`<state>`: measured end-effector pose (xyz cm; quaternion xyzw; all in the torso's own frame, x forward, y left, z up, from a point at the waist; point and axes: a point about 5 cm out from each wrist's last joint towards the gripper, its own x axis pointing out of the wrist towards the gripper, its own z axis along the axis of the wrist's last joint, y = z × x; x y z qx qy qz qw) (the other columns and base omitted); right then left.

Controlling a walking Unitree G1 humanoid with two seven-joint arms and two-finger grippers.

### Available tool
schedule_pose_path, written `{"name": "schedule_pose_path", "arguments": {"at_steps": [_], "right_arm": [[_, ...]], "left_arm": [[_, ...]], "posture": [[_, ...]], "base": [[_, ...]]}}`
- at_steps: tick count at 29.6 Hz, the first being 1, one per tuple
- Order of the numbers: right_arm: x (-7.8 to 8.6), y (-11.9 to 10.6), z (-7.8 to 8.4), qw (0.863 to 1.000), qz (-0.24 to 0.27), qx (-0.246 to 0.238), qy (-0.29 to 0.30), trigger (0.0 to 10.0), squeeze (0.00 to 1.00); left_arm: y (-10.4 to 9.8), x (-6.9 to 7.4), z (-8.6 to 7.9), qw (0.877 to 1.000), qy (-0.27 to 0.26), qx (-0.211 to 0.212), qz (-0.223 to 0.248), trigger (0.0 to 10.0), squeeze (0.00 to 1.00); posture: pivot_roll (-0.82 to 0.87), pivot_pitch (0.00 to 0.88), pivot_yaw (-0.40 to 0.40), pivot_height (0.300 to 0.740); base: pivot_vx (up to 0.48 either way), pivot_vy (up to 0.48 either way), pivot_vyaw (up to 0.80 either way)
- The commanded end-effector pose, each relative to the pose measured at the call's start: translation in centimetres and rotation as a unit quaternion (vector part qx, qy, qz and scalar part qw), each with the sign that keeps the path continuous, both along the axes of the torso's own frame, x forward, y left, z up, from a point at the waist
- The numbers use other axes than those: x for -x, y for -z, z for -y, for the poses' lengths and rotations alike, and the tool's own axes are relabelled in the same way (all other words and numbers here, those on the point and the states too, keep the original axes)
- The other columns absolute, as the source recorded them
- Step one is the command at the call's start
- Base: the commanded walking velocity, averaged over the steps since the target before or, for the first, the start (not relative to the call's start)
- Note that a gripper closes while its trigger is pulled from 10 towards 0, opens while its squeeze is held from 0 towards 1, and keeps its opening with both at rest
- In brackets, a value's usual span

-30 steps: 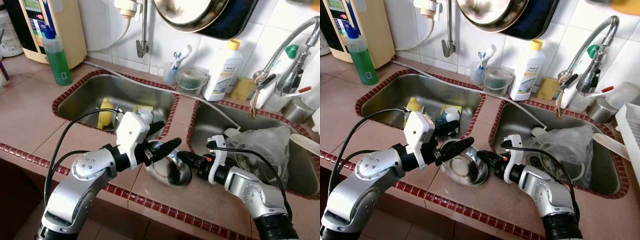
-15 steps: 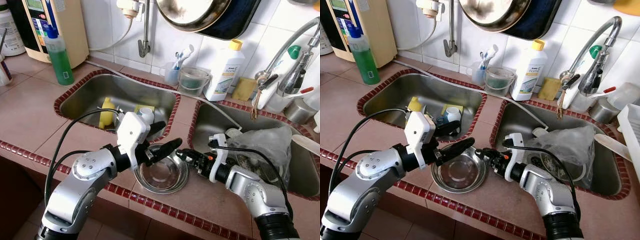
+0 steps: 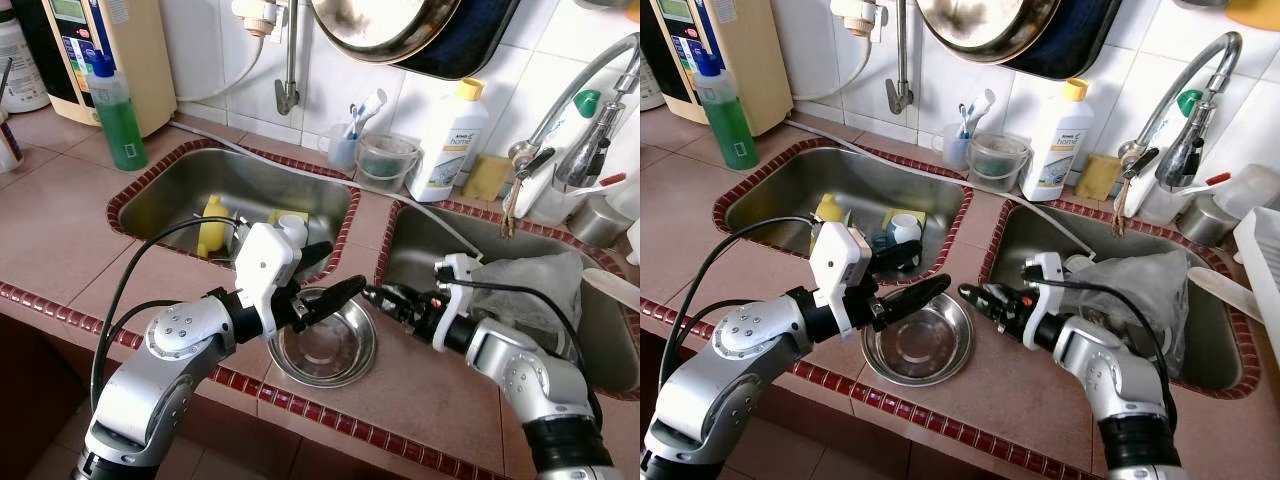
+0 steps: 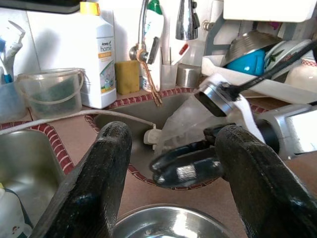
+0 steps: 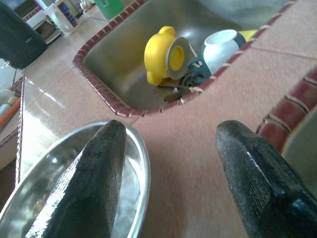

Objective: Kitchen organization

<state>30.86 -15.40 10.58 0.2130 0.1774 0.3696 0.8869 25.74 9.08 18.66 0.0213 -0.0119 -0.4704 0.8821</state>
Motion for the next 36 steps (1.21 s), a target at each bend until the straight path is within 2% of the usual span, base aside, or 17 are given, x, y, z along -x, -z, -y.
{"name": "schedule_pose_path", "arguments": {"at_steps": [1, 13, 28, 29, 30, 31, 33, 34, 35, 36], "right_arm": [[-0.2, 0.0, 0.2, 1.000, 0.003, 0.006, -0.004, 10.0, 0.00], [-0.4, 1.9, -2.0, 0.998, -0.039, 0.005, -0.048, 10.0, 0.00], [0.2, 3.0, -1.4, 0.992, -0.084, 0.014, -0.093, 10.0, 0.00], [0.3, 3.0, -1.2, 0.991, -0.087, 0.015, -0.098, 8.6, 0.00], [0.4, 3.0, -1.1, 0.991, -0.090, 0.016, -0.103, 8.4, 0.00], [0.4, 3.0, -1.0, 0.990, -0.091, 0.016, -0.106, 5.1, 0.00], [0.5, 3.0, -0.8, 0.989, -0.091, 0.022, -0.113, 3.5, 0.00], [0.6, 2.9, -0.7, 0.989, -0.089, 0.025, -0.117, 1.3, 0.00], [0.6, 2.8, -0.6, 0.988, -0.089, 0.027, -0.120, 1.3, 0.00], [0.6, 2.7, -0.5, 0.988, -0.087, 0.028, -0.123, 0.0, 0.00]], "left_arm": [[-0.5, 0.0, 0.3, 1.000, 0.006, 0.000, 0.006, 10.0, 0.00], [-0.7, 0.0, 0.1, 1.000, -0.002, 0.001, 0.009, 10.0, 0.00], [-0.7, 0.2, 0.1, 1.000, -0.010, 0.003, 0.008, 10.0, 0.00], [-0.7, 0.2, 0.1, 1.000, -0.010, 0.003, 0.008, 10.0, 0.00], [-0.7, 0.2, 0.1, 1.000, -0.010, 0.003, 0.008, 10.0, 0.00], [-0.6, 0.2, 0.1, 1.000, -0.010, 0.004, 0.008, 10.0, 0.00], [-0.6, 0.3, 0.1, 1.000, -0.011, 0.004, 0.008, 10.0, 0.00], [-0.6, 0.3, 0.1, 1.000, -0.011, 0.004, 0.008, 10.0, 0.00], [-0.6, 0.3, 0.2, 1.000, -0.011, 0.004, 0.008, 10.0, 0.00], [-0.7, 0.3, 0.2, 1.000, -0.011, 0.005, 0.008, 10.0, 0.00]], "posture": [[0.09, 0.000, -0.090, 0.740], [0.11, 0.001, -0.102, 0.740], [0.12, 0.000, -0.124, 0.740], [0.12, 0.000, -0.126, 0.740], [0.12, 0.000, -0.126, 0.740], [0.12, 0.000, -0.128, 0.740], [0.12, 0.000, -0.129, 0.740], [0.12, 0.000, -0.131, 0.740], [0.12, 0.000, -0.131, 0.740], [0.12, 0.000, -0.131, 0.740]], "base": [[0.000, 0.000, 0.00], [0.000, 0.000, 0.00], [0.000, 0.000, 0.00], [0.000, 0.000, 0.00], [0.000, 0.000, 0.00], [0.000, 0.000, 0.00], [0.000, 0.000, 0.00], [0.000, 0.000, 0.00], [0.000, 0.000, 0.00], [0.000, 0.000, 0.00]]}}
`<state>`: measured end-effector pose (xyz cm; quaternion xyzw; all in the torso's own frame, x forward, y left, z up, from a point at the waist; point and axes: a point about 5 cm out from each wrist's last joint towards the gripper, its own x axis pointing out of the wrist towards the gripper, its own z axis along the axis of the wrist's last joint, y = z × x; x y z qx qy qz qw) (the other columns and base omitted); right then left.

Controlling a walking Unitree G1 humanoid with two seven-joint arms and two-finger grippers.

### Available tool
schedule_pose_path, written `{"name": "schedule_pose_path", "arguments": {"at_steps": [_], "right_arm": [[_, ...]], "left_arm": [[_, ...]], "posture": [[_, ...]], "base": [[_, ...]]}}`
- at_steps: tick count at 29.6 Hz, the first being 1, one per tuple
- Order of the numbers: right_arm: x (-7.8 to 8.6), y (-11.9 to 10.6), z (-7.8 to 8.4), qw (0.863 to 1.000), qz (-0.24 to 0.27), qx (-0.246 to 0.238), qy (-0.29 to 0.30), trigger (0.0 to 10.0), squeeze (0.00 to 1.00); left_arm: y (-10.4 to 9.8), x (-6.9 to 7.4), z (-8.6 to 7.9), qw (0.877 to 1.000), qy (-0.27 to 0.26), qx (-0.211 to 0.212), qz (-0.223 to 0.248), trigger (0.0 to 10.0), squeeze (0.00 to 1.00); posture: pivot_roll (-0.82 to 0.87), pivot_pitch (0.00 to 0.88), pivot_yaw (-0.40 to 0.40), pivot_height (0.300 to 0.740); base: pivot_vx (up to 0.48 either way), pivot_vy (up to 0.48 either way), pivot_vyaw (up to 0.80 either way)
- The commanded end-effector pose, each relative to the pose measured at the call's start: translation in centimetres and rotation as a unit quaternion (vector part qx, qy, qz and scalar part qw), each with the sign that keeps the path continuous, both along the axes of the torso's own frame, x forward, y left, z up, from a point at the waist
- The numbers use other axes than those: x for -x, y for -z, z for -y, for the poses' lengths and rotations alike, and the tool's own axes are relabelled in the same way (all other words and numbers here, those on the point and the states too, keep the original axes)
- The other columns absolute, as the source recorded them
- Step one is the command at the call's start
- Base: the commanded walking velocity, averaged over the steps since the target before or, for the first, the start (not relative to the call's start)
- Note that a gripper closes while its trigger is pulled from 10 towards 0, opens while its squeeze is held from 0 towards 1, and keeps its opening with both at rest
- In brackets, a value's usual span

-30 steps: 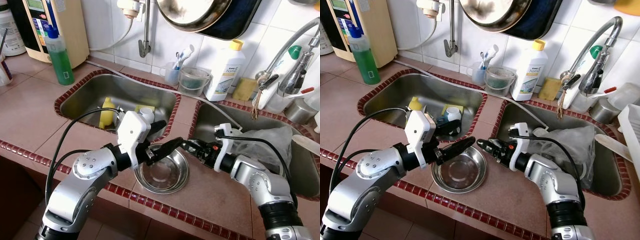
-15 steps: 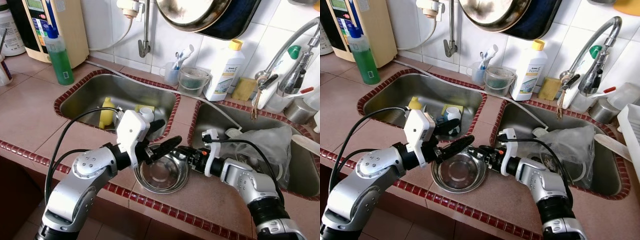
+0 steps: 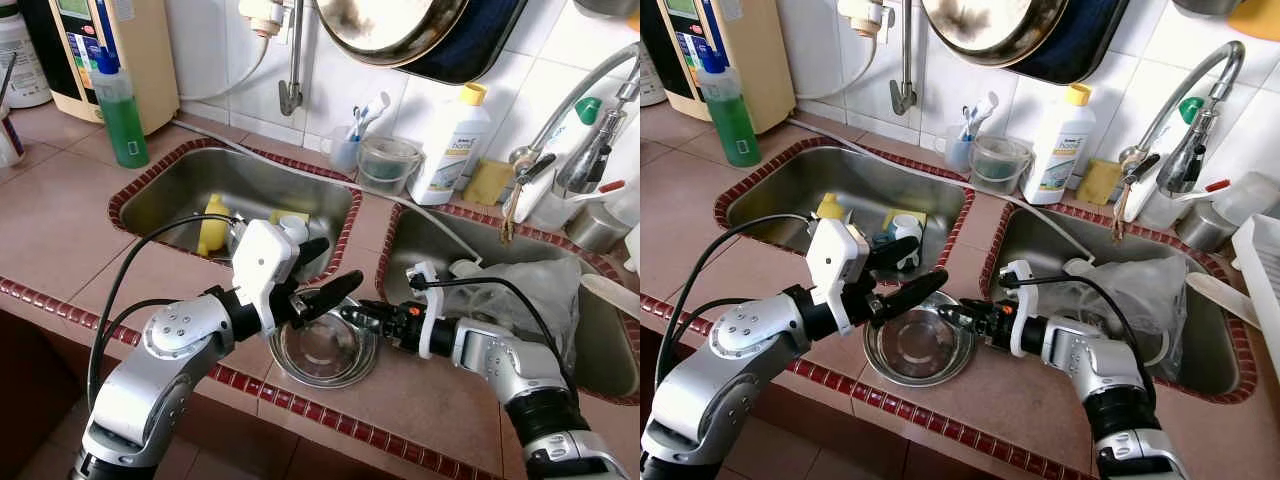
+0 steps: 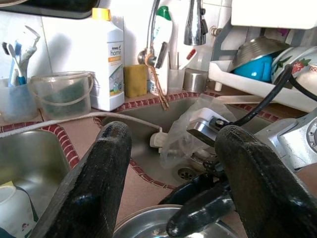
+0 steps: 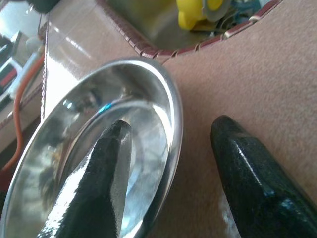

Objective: Kitchen organization

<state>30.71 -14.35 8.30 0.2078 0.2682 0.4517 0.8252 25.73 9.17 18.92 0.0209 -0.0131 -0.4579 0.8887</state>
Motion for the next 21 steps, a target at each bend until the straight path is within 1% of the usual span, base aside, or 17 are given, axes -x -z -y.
{"name": "schedule_pose_path", "arguments": {"at_steps": [1, 9, 14, 18, 21], "right_arm": [[0.4, 0.3, 0.6, 1.000, -0.012, 0.019, -0.011, 0.0, 0.00], [0.3, 0.0, 0.5, 1.000, -0.002, 0.018, -0.019, 0.0, 0.00], [-0.1, -0.4, 0.2, 1.000, 0.010, 0.005, -0.021, 0.0, 0.00], [-0.7, -0.8, 0.0, 1.000, 0.020, -0.003, -0.003, 0.0, 0.00], [-0.9, -0.9, 0.0, 1.000, 0.023, -0.008, 0.003, 0.0, 0.00]], "left_arm": [[-0.4, 0.2, 0.3, 1.000, 0.004, 0.004, 0.007, 10.0, 0.00], [-0.3, 0.2, 0.5, 1.000, 0.005, 0.006, 0.007, 10.0, 0.00], [-0.4, 0.1, 0.4, 1.000, 0.004, 0.007, 0.008, 10.0, 0.00], [-0.5, 0.1, 0.3, 1.000, 0.001, 0.007, 0.008, 10.0, 0.00], [-0.5, 0.1, 0.3, 1.000, -0.001, 0.007, 0.008, 10.0, 0.00]], "posture": [[0.12, 0.000, -0.131, 0.740], [0.12, 0.000, -0.132, 0.740], [0.12, 0.000, -0.131, 0.740], [0.12, 0.000, -0.128, 0.740], [0.12, 0.000, -0.127, 0.740]], "base": [[0.000, 0.000, 0.00], [0.000, 0.000, 0.00], [0.000, 0.000, 0.00], [0.000, 0.000, 0.00], [0.000, 0.000, 0.00]]}}
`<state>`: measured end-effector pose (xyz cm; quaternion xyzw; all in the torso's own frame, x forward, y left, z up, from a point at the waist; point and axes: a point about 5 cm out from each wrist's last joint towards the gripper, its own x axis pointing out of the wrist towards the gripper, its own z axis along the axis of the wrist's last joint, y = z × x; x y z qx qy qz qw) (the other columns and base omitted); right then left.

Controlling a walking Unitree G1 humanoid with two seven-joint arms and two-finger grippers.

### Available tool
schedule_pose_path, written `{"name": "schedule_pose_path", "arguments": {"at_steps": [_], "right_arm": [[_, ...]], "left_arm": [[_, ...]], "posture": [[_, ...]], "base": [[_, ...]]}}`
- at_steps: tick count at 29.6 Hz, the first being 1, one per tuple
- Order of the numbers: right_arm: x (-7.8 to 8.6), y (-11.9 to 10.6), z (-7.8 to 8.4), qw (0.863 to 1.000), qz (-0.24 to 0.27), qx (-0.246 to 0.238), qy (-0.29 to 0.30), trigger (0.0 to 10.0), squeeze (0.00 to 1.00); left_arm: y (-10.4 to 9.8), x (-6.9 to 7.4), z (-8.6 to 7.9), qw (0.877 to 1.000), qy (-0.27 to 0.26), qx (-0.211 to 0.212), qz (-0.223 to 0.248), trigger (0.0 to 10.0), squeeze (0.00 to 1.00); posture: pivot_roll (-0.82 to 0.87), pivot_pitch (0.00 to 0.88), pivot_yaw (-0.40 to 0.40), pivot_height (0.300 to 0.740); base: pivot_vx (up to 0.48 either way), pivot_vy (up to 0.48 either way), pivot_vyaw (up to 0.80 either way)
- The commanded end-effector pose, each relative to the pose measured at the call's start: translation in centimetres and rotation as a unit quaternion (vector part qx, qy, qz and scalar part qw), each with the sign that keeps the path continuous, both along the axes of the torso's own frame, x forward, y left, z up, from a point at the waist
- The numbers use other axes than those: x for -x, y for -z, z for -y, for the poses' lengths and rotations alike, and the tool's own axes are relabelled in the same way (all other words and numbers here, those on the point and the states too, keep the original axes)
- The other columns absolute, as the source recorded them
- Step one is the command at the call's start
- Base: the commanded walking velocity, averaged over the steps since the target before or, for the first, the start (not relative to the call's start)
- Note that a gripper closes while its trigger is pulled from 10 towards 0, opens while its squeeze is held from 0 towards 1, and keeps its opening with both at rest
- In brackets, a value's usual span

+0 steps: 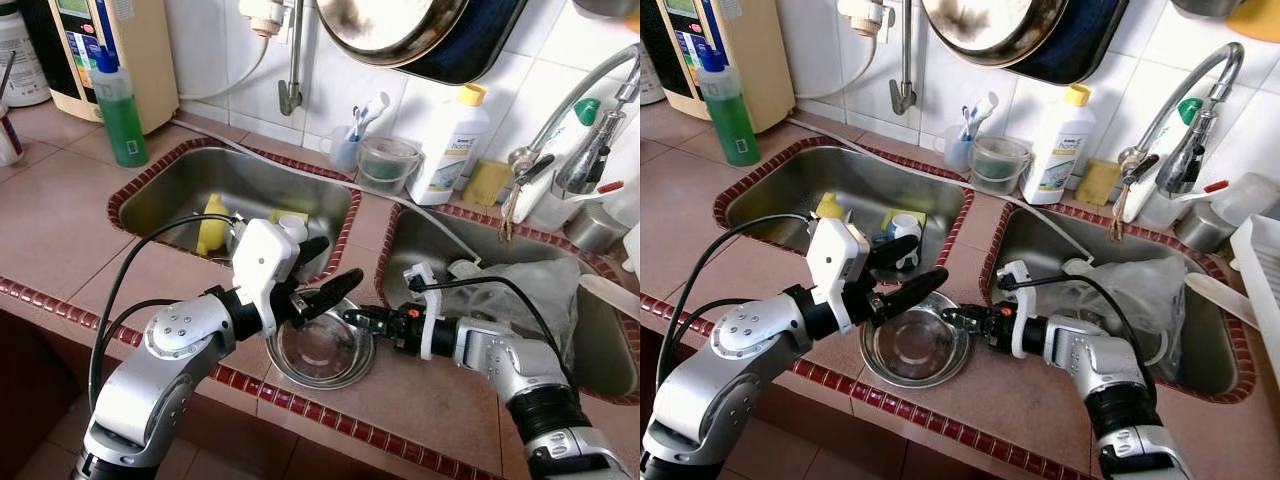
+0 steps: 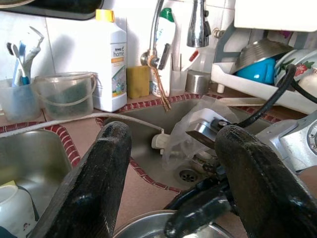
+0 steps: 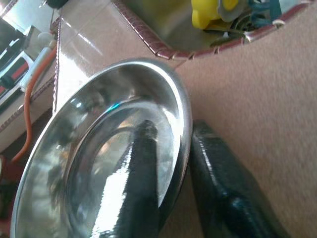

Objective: Kitchen organization

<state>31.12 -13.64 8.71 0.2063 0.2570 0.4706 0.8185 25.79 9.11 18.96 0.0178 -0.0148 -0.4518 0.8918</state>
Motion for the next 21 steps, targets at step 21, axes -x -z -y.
{"name": "schedule_pose_path", "arguments": {"at_steps": [21], "right_arm": [[-2.0, -2.4, 2.4, 0.994, 0.055, -0.025, 0.095, 0.0, 0.00]], "left_arm": [[-0.6, -0.3, 0.2, 1.000, -0.005, 0.012, 0.012, 10.0, 0.00]], "posture": [[0.11, 0.000, -0.125, 0.740]], "base": [[0.000, 0.000, 0.00]]}}
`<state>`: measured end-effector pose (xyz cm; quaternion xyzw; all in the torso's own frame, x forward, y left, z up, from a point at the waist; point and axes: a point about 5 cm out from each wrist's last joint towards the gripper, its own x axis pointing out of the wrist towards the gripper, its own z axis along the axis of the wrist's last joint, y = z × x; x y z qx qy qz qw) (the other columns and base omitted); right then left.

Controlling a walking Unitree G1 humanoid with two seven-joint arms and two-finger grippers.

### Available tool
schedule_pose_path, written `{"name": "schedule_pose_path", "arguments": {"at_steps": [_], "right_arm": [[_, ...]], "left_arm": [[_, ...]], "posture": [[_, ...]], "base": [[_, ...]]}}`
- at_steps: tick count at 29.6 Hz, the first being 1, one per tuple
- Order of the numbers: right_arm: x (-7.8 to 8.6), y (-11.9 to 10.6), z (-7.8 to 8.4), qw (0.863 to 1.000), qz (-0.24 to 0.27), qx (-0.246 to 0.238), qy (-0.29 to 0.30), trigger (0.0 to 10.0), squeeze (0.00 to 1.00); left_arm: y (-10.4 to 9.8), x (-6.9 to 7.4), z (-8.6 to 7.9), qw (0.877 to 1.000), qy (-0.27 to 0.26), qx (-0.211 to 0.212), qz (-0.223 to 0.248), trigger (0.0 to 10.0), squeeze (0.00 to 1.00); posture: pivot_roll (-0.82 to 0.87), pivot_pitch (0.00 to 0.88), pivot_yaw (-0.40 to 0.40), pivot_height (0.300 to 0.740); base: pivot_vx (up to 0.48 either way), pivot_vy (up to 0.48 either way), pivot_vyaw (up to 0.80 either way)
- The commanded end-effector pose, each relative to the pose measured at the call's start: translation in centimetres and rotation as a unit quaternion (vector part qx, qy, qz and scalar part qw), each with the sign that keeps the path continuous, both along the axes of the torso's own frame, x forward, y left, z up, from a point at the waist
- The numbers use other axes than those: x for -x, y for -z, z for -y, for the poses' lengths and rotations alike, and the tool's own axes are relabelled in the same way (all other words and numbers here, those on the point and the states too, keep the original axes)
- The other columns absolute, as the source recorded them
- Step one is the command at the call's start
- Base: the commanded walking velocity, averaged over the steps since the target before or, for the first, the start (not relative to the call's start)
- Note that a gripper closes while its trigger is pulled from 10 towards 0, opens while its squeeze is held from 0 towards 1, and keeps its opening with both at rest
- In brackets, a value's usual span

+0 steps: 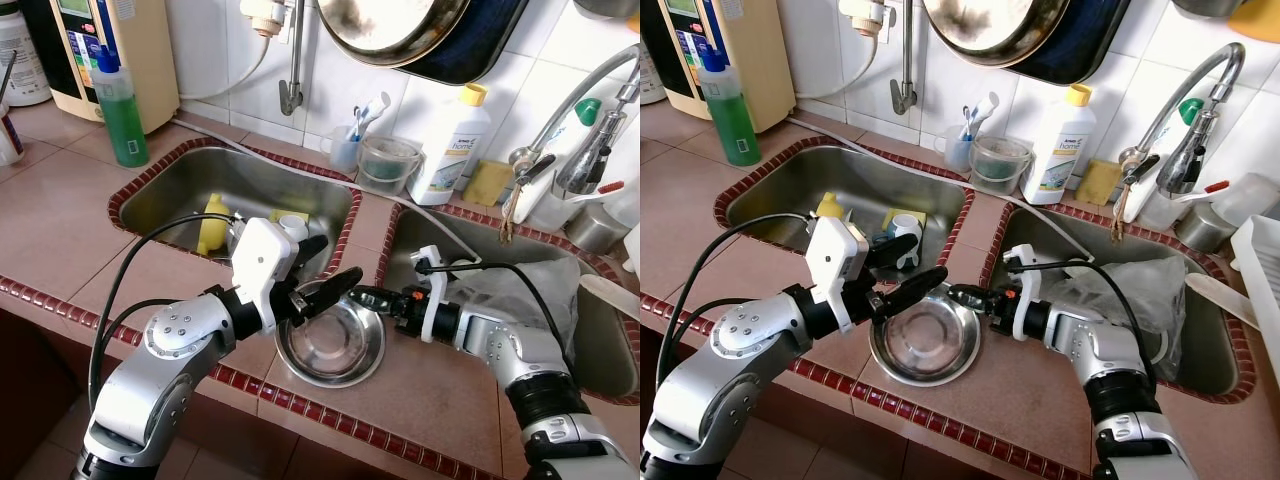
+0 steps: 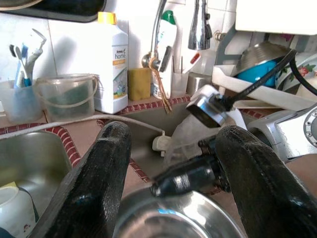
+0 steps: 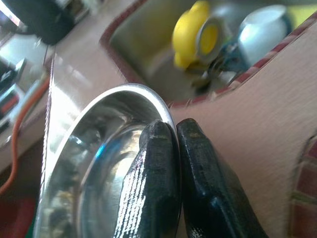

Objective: Kitchen organization

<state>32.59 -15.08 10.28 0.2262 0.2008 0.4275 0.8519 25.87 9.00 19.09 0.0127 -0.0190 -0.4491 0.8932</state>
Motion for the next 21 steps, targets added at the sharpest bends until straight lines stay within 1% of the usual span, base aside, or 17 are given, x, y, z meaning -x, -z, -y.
{"name": "schedule_pose_path", "arguments": {"at_steps": [1, 3, 4, 6, 8, 11, 14, 15, 16, 17, 18, 20, 21], "right_arm": [[-0.6, -0.8, 0.9, 0.999, 0.018, 0.000, 0.028, 0.0, 0.00], [-0.8, -1.3, 1.2, 0.999, 0.031, -0.009, 0.041, 0.0, 0.00], [-0.9, -1.8, 1.5, 0.998, 0.044, -0.012, 0.052, 0.0, 0.00], [-1.1, -2.5, 1.7, 0.995, 0.064, -0.018, 0.068, 0.0, 0.00], [-1.5, -3.8, 1.9, 0.990, 0.097, -0.035, 0.099, 0.0, 0.00], [-1.7, -4.7, 2.1, 0.983, 0.134, -0.035, 0.123, 0.0, 0.00], [-1.7, -5.0, 2.1, 0.979, 0.149, -0.038, 0.134, 0.0, 0.00], [-1.7, -5.4, 2.1, 0.975, 0.164, -0.042, 0.145, 0.0, 0.00], [-1.7, -6.1, 2.0, 0.967, 0.189, -0.049, 0.166, 0.0, 0.00], [-1.6, -6.5, 2.0, 0.962, 0.201, -0.050, 0.175, 0.0, 0.00], [-1.6, -6.8, 1.9, 0.957, 0.214, -0.050, 0.187, 0.0, 0.00], [-1.5, -7.1, 1.9, 0.952, 0.226, -0.048, 0.201, 0.0, 0.00], [-1.4, -7.5, 1.8, 0.944, 0.243, -0.050, 0.217, 0.0, 0.00]], "left_arm": [[-0.5, -0.2, 0.1, 1.000, -0.002, 0.006, 0.010, 10.0, 0.00], [-0.7, -0.6, -0.1, 1.000, -0.015, 0.011, 0.017, 10.0, 0.00], [-0.9, -1.1, -0.4, 0.999, -0.037, 0.015, 0.020, 10.0, 0.00], [-1.1, -1.8, -0.8, 0.998, -0.063, 0.022, 0.022, 10.0, 0.00], [-1.3, -2.5, -1.4, 0.995, -0.087, 0.033, 0.020, 10.0, 0.00], [-1.4, -2.8, -1.8, 0.994, -0.102, 0.043, 0.017, 10.0, 0.00], [-1.4, -3.0, -1.9, 0.993, -0.108, 0.045, 0.018, 10.0, 0.00], [-1.5, -3.2, -2.0, 0.992, -0.115, 0.047, 0.020, 10.0, 0.00], [-1.6, -3.7, -2.2, 0.990, -0.130, 0.053, 0.020, 10.0, 0.00], [-1.6, -3.9, -2.2, 0.989, -0.135, 0.054, 0.019, 10.0, 0.00], [-1.5, -4.1, -2.4, 0.989, -0.140, 0.052, 0.018, 10.0, 0.00], [-1.3, -4.3, -2.5, 0.988, -0.147, 0.046, 0.019, 10.0, 0.00], [-1.1, -4.6, -2.6, 0.987, -0.157, 0.040, 0.017, 10.0, 0.00]], "posture": [[0.11, 0.000, -0.125, 0.740], [0.11, 0.000, -0.122, 0.740], [0.11, 0.000, -0.117, 0.740], [0.10, 0.000, -0.112, 0.740], [0.10, 0.000, -0.106, 0.740], [0.10, 0.000, -0.101, 0.740], [0.10, 0.000, -0.096, 0.740], [0.09, 0.000, -0.092, 0.740], [0.09, 0.000, -0.084, 0.740], [0.09, 0.000, -0.082, 0.740], [0.09, 0.000, -0.077, 0.740], [0.09, 0.000, -0.070, 0.740], [0.08, 0.000, -0.063, 0.740]], "base": [[0.000, 0.000, 0.00], [0.000, 0.000, 0.00], [0.000, 0.000, 0.00], [0.000, 0.000, 0.00], [0.000, 0.000, 0.00], [0.000, 0.000, 0.00], [0.000, 0.000, 0.00], [0.000, 0.000, 0.00], [0.000, 0.000, 0.00], [0.000, 0.000, 0.00], [0.000, 0.000, 0.00], [0.000, 0.000, 0.00], [0.000, 0.000, 0.00]]}}
